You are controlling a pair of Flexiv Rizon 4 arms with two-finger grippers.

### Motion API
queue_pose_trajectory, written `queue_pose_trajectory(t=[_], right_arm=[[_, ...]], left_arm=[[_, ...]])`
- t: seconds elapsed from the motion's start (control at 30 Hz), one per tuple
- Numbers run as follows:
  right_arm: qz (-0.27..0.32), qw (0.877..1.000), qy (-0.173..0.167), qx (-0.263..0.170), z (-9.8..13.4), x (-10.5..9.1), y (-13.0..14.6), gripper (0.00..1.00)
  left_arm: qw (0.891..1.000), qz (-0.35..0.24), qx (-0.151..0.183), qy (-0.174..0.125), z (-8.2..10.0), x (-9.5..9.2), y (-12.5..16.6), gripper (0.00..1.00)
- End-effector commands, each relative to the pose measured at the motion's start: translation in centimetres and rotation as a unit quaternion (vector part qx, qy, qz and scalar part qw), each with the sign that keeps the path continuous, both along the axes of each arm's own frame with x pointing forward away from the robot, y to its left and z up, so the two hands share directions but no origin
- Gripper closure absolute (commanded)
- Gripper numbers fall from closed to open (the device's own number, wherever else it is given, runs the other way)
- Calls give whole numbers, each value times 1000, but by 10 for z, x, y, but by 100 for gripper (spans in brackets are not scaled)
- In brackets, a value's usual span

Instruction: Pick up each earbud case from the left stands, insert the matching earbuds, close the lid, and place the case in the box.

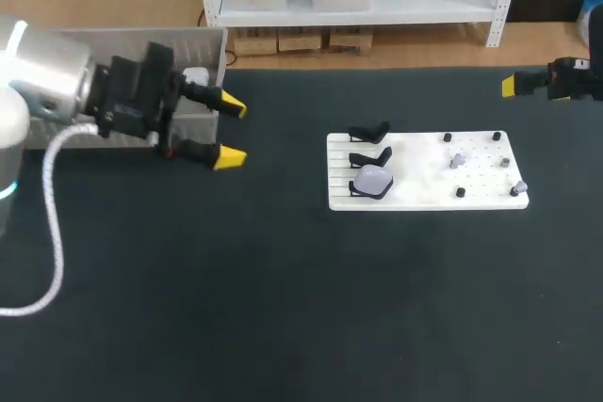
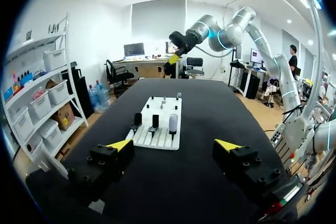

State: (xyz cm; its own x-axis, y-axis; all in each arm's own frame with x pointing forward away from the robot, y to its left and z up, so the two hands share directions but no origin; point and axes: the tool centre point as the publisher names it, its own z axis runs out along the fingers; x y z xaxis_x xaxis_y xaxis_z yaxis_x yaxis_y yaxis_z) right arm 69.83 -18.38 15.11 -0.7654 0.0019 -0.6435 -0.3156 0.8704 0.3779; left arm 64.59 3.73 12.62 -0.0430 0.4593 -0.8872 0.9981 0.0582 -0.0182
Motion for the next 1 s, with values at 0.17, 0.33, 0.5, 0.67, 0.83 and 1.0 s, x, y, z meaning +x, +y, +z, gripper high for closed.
queue_pose_trajectory(t=[0.17,0.33,0.5,0.67,0.83,1.0], right_arm=[[2,1000,0,2,-1,1,-1,0],[2,1000,0,2,-1,1,-1,0],[2,1000,0,2,-1,1,-1,0],[2,1000,0,2,-1,1,-1,0],[2,1000,0,2,-1,1,-1,0],[2,1000,0,2,-1,1,-1,0]], left_arm=[[1000,-14,2,23,-32,-2,-28,0],[1000,-16,4,26,-43,-3,-42,0],[999,-26,5,27,-53,-4,-58,4],[999,-35,5,29,-62,-2,-73,18],[998,-46,5,30,-71,-2,-91,18],[998,-49,5,31,-79,1,-103,31]])
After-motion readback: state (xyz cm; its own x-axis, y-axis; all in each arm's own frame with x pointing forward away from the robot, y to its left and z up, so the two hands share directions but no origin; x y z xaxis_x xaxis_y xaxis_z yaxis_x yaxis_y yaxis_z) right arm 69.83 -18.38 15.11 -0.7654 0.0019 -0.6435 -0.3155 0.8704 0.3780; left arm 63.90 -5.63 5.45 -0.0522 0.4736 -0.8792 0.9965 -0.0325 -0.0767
